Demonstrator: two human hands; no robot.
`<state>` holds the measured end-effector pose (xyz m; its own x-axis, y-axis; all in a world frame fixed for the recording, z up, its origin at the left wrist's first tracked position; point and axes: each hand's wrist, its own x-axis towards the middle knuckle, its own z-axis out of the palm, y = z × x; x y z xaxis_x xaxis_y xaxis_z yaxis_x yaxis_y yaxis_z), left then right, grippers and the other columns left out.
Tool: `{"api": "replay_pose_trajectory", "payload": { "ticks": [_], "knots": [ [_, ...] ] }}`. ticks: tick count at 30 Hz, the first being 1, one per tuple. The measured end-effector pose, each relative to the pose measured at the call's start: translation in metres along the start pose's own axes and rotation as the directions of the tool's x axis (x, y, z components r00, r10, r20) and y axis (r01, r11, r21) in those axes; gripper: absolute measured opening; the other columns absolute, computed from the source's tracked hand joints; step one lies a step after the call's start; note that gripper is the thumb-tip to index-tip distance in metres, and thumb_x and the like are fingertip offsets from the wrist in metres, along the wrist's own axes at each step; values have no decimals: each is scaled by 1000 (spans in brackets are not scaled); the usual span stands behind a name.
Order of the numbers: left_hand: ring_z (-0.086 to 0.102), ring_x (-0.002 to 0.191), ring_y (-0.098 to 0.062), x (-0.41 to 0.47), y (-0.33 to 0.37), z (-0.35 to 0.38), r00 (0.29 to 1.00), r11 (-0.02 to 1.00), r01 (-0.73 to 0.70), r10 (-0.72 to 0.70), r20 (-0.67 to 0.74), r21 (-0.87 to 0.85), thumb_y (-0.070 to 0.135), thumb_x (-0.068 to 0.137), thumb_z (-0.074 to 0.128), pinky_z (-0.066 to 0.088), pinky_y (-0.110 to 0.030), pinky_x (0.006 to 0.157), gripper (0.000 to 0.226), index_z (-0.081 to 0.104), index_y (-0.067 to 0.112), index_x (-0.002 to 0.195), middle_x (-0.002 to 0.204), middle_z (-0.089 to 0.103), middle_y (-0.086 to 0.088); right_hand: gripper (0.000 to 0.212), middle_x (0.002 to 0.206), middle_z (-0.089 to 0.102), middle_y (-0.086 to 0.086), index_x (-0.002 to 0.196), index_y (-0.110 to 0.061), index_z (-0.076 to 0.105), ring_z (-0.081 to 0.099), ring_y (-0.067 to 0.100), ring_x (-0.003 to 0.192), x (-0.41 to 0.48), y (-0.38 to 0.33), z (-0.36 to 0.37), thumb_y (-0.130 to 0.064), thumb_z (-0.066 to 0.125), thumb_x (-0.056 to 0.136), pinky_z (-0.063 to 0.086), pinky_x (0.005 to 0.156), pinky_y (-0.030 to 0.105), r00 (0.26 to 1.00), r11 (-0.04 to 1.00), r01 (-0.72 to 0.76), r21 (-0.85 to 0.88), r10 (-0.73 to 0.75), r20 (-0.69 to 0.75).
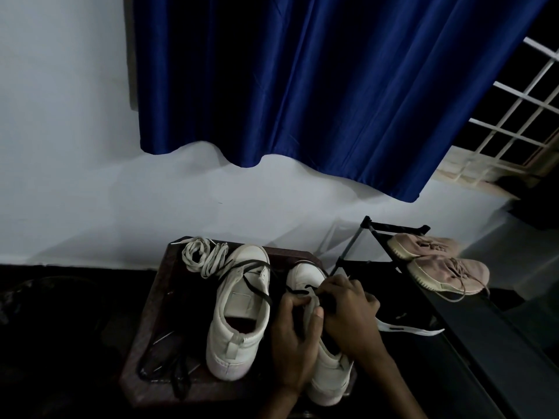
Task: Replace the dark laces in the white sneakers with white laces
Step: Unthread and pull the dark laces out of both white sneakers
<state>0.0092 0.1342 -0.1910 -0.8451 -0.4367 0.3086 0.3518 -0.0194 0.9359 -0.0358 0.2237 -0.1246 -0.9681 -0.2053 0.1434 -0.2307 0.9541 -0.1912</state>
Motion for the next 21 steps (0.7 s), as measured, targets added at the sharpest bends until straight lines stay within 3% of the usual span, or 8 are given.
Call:
{"api": "replay_pose_trajectory", "payload": {
  "ticks": [4, 6, 8, 11, 13, 16, 18, 21],
  "knots": [
    [64, 97, -8, 0, -2, 0, 1000, 1000, 4, -4, 1, 5, 49, 85, 57, 48, -21, 82, 29, 62, 23, 98, 96, 68, 11, 37, 104, 51, -17, 90, -27, 65, 44, 9, 104, 1, -3, 5, -47, 36, 78, 33, 85, 37, 999, 999, -4, 42, 6, -48],
    [64, 95, -5, 0, -2, 0, 1000, 1000, -5, 6, -11, 23, 47, 85, 56, 47, -19, 82, 27, 61, 23, 97, 94, 67, 13, 31, 95, 51, -14, 79, -21, 61, 48, 11, 96, -1, -2, 6, -39, 36, 80, 37, 80, 38, 983, 952, -12, 305, 66, -169],
    [64, 92, -3, 0, -1, 0, 1000, 1000, -5, 5, -29, 26, 46, 85, 56, 46, -16, 80, 25, 60, 24, 94, 91, 66, 14, 19, 88, 54, -8, 73, -16, 57, 51, 18, 89, -5, 5, 9, -22, 42, 83, 42, 77, 41, 928, 795, 77, 602, 163, -334],
    [64, 90, -2, -1, 0, 1, 999, 1000, 1, 0, -42, 23, 47, 84, 55, 44, -13, 79, 23, 60, 26, 93, 90, 66, 14, 29, 84, 55, -1, 75, -6, 53, 54, 21, 83, -11, 17, 12, 23, 51, 77, 45, 71, 38, 880, 679, 169, 715, 222, -419],
    [64, 90, -1, -1, 0, 1, 999, 1000, -3, 4, -44, 30, 47, 84, 55, 43, -10, 78, 24, 60, 26, 93, 90, 67, 15, 19, 78, 56, 1, 71, -6, 54, 55, 20, 75, -10, 15, 7, 7, 53, 85, 46, 67, 40, 897, 642, 127, 756, 251, -364],
    [63, 89, 0, -1, -2, 0, 999, 999, -11, 13, -37, 53, 47, 84, 55, 43, -10, 77, 25, 60, 25, 94, 90, 67, 16, 32, 86, 56, -8, 72, -20, 61, 55, 15, 87, -1, 13, -6, -46, 53, 88, 46, 76, 41, 950, 864, -22, 503, 175, -260],
    [63, 88, 0, 0, -2, -1, 1000, 998, -10, 12, -28, 61, 49, 84, 54, 43, -11, 75, 27, 60, 25, 94, 90, 66, 16, 21, 105, 53, -14, 87, -30, 67, 48, 13, 104, 5, 12, -9, -49, 56, 89, 44, 84, 41, 979, 984, 0, 180, 36, -200],
    [63, 88, -2, 0, -1, -2, 1000, 999, -12, 12, -13, 41, 49, 85, 55, 44, -11, 74, 26, 60, 24, 94, 90, 66, 15, 21, 118, 51, -12, 106, -33, 66, 41, 14, 115, 9, 3, -7, -40, 49, 95, 38, 88, 41, 999, 999, 36, 37, -37, 24]
  ]
}}
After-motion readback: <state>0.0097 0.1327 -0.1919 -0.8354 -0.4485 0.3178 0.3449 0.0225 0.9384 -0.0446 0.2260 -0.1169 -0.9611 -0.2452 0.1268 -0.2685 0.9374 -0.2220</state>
